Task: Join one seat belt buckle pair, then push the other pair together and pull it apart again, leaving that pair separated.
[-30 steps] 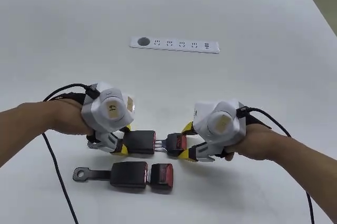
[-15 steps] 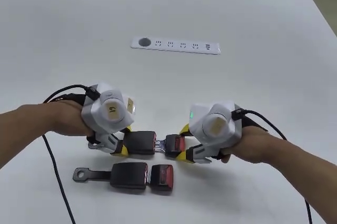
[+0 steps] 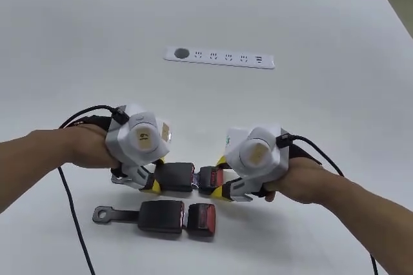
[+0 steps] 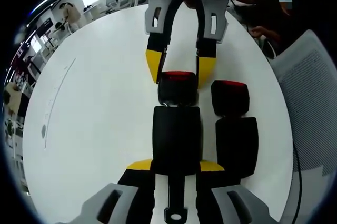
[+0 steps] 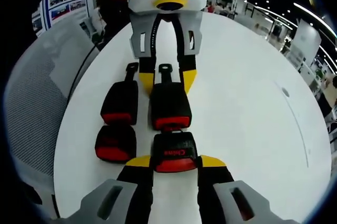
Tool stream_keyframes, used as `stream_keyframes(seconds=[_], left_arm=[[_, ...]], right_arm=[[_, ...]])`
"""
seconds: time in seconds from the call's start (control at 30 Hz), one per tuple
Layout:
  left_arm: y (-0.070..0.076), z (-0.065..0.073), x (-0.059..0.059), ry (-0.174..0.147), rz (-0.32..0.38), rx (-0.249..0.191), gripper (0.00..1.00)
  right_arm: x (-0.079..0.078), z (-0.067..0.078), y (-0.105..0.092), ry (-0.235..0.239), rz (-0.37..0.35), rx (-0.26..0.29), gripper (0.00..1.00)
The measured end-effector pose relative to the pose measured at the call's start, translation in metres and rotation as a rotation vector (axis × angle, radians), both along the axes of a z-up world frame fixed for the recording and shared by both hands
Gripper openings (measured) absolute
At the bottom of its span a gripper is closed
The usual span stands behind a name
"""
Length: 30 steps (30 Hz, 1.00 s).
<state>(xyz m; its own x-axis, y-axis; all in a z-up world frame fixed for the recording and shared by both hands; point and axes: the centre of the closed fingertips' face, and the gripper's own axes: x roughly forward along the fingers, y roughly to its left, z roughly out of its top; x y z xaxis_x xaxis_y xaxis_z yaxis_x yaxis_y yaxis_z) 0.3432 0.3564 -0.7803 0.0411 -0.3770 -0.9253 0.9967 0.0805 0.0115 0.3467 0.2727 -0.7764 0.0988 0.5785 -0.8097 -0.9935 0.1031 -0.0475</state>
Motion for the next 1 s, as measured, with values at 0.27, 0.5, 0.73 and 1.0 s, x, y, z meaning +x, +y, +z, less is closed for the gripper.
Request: stream_keyframes(seconds=[0.27,0.5,0.73,1.0], left_arm=[[0.0009,-0.0006,0.0011,0.002,-0.002,0.005,0.29],[0.0014,-0.0021,0.0022,0.005,-0.011,0.019,0.29],[0.0014,-0.0022,0.0023,0.005,-0.003,0.02,0.29],[0.002,-0.0028,0.0022,0.005,0.012,0.01,0.3]], right_arm=[[0.0008,0.0002,0.0032,-0.01,0.003,-0.011,0.27],[0.0002,0.0021,0.0029,-0.009,0.003,-0.014,0.27],[0.0024,0.0013,0.0037,-0.01,0.003,-0.016,0.27],[0.0026,0.0024,0.0044,-0.022,0.011,-0.005,0.28]])
